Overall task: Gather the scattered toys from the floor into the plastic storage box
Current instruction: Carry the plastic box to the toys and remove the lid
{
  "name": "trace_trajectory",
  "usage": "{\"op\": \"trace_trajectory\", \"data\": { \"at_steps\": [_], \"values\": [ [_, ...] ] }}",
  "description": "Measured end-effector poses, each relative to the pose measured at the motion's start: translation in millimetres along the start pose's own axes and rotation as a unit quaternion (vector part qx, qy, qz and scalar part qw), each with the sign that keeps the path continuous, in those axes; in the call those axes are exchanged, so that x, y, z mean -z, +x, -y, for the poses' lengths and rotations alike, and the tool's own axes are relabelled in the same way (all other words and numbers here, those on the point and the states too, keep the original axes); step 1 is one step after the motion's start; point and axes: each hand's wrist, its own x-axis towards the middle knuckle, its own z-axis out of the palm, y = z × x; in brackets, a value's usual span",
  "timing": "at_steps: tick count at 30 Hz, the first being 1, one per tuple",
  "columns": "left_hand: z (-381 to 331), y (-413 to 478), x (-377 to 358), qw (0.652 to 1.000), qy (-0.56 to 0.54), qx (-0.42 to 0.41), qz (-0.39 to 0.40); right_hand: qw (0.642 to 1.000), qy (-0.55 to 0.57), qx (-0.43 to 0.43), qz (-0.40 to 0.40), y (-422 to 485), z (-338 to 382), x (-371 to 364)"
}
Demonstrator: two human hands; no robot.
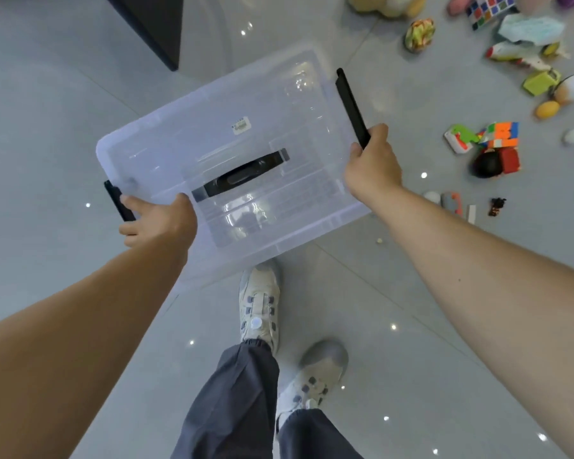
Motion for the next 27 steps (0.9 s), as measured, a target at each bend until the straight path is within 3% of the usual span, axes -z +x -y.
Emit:
{"op": "trace_trajectory", "data": {
  "at_steps": [7,10,13,18,24,27],
  "values": [
    [-20.9,-25.3,-18.1,0.985,0.035,-0.153,-0.064,0.989,0.054,-0.101,-0.092,-12.2,-63.0,15.3],
    [-37.5,-39.2,-29.2,0.978,0.007,-0.201,-0.052,0.976,0.090,-0.145,-0.137,-7.7,-84.2,32.2],
    [-59.5,-46.3,-42.1,0.980,0.000,-0.197,-0.029,0.969,0.112,-0.169,-0.138,-2.0,-97.5,42.3],
    [-73.8,-40.1,-44.8,0.961,0.018,-0.274,-0.010,0.949,0.184,-0.210,-0.149,8.6,-103.0,40.0],
    [-75.5,-24.9,-39.5,0.965,-0.006,-0.263,0.012,0.940,0.200,-0.215,-0.172,11.4,-110.5,38.9],
    [-77.8,-17.7,-32.6,0.971,-0.024,-0.226,0.070,0.925,0.197,-0.286,-0.154,22.1,-117.6,46.0]
  ]
}}
